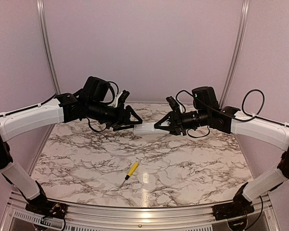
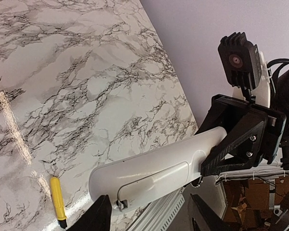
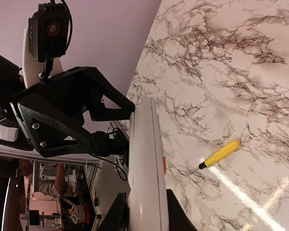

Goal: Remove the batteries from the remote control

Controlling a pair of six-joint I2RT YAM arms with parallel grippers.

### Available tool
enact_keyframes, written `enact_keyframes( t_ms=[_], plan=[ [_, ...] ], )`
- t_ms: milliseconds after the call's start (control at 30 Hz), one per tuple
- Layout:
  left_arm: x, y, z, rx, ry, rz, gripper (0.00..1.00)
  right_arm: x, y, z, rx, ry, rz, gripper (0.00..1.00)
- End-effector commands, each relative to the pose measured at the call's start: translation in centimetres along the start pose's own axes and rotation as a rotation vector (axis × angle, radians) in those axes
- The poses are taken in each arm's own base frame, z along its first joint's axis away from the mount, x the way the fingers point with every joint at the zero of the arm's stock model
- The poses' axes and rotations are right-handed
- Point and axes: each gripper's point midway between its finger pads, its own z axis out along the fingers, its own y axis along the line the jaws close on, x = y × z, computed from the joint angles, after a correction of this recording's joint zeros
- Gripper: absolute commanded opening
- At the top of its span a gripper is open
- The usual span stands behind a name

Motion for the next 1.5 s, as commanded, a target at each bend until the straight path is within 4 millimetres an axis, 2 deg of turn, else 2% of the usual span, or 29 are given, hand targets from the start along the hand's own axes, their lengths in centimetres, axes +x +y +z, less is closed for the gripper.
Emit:
enact_keyframes(
  t_ms=[0, 500, 667, 1467],
  plan=[
    [-0.4, -0.3, -0.2, 0.001, -0.014, 0.002, 0.57, -1.0, 2.8, -0.3, -0.058, -0.018, -0.063, 0.00],
    [0.5, -0.5, -0.2, 0.011, 0.003, -0.019, 0.55, -1.2, 3.2, 0.1, -0.070, -0.034, -0.063, 0.00],
    [1.1, 0.0, -0.7, -0.006, 0.003, -0.024, 0.55, -1.4, 3.4, 0.1, -0.073, -0.040, -0.067, 0.00],
    [1.0, -0.3, -0.5, 0.012, -0.006, -0.031, 0.55, -1.5, 3.9, 0.7, -0.086, -0.029, -0.079, 0.00]
  ],
)
